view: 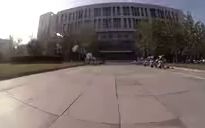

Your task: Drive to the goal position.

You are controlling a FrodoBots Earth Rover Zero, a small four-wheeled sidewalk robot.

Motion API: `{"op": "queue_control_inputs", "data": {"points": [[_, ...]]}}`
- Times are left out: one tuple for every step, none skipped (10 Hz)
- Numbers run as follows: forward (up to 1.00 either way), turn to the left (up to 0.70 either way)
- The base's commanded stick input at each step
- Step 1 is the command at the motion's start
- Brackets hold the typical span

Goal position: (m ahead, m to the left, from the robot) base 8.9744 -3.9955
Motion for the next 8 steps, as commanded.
{"op": "queue_control_inputs", "data": {"points": [[1.00, 0.01], [1.00, 0.01], [1.00, 0.01], [1.00, 0.01], [1.00, 0.01], [1.00, 0.01], [1.00, 0.01], [1.00, 0.01]]}}
